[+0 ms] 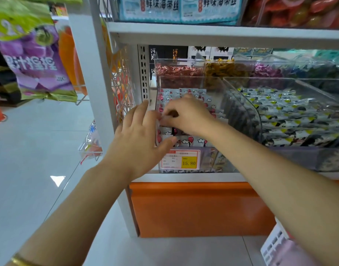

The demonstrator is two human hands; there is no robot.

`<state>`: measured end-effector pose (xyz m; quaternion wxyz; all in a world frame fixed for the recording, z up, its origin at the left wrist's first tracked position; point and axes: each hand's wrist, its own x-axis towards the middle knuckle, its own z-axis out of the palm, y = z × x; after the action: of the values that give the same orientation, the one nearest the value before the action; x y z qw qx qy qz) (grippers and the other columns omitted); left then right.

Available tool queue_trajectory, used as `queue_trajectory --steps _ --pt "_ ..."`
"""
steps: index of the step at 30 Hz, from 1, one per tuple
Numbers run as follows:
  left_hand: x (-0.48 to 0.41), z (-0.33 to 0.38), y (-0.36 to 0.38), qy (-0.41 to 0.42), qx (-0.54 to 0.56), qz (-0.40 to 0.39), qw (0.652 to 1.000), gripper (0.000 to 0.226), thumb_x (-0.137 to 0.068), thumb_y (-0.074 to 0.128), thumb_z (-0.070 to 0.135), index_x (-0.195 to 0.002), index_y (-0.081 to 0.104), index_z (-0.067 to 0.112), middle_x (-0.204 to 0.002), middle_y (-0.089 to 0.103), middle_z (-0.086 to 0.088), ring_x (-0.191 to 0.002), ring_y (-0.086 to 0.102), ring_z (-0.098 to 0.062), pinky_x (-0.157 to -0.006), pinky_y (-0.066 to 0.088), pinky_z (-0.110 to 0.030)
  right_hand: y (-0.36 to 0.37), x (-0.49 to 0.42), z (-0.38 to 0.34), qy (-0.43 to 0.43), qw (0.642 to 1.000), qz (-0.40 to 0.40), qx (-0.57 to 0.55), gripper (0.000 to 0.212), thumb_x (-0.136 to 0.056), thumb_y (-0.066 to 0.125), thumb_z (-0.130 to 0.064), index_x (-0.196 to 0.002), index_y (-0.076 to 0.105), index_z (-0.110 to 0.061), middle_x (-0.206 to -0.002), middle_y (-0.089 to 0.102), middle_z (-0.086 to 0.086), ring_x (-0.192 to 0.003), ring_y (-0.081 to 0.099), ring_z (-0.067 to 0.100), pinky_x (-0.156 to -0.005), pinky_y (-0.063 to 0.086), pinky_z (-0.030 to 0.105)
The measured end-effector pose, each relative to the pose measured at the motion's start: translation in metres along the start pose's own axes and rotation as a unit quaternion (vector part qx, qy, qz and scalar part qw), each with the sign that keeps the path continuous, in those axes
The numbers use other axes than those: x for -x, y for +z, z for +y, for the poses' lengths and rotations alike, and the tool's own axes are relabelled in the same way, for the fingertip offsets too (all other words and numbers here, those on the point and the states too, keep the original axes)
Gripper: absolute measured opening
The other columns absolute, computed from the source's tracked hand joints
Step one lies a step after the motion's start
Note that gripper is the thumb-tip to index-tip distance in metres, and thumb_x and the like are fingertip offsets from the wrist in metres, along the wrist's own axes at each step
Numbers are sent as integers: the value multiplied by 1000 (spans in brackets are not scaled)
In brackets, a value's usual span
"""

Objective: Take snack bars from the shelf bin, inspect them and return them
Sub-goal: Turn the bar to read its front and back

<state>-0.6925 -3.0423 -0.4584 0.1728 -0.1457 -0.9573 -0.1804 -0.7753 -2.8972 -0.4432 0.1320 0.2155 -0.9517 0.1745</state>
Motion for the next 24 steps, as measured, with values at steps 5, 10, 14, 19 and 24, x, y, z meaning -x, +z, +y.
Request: queue_trajectory --steps 5,10,14,19,24 --pt "-5 -4 2 -38 2 -54 998 86 -82 42 61 -149 10 17 -158 7 -2 -143 2 -20 -113 13 -45 0 -6 5 -32 994 -79 65 27 -92 46 -24 -98 72 -23 -99 48 -9 -104 33 15 -87 28 35" --pt "-11 -6 1 -43 21 -56 997 79 -85 44 57 -148 17 18 -156 15 -1 -142 8 -21 -113 16 -47 -11 -26 8 43 996 -5 -76 26 -90 50 -12 -94 74 -23 -102 62 -9 -123 44 26 -108 31 47" --pt "-11 -7 1 -38 19 -52 998 71 -89 42 52 -148 19 20 -155 17 -4 -142 8 -22 -113 15 -45 -1 -35 6 15 999 -26 41 8 -84 65 -30 -82 72 -27 -87 55 -16 -114 42 22 -93 37 36" --pt "-10 -8 1 -34 18 -42 998 62 -94 37 44 -148 20 18 -154 20 -5 -141 9 -23 -112 16 -44 2 -37 1 19 999 19 -27 21 -82 70 -24 -65 58 -29 -84 57 -11 -91 51 10 -88 44 32" --pt "-8 -8 -1 -42 10 -36 998 60 -95 35 44 -147 23 18 -154 20 -6 -141 10 -26 -112 16 -45 -25 -14 -4 46 951 170 -254 12 -86 63 -12 -77 60 -19 -80 59 -11 -74 57 6 -66 46 15"
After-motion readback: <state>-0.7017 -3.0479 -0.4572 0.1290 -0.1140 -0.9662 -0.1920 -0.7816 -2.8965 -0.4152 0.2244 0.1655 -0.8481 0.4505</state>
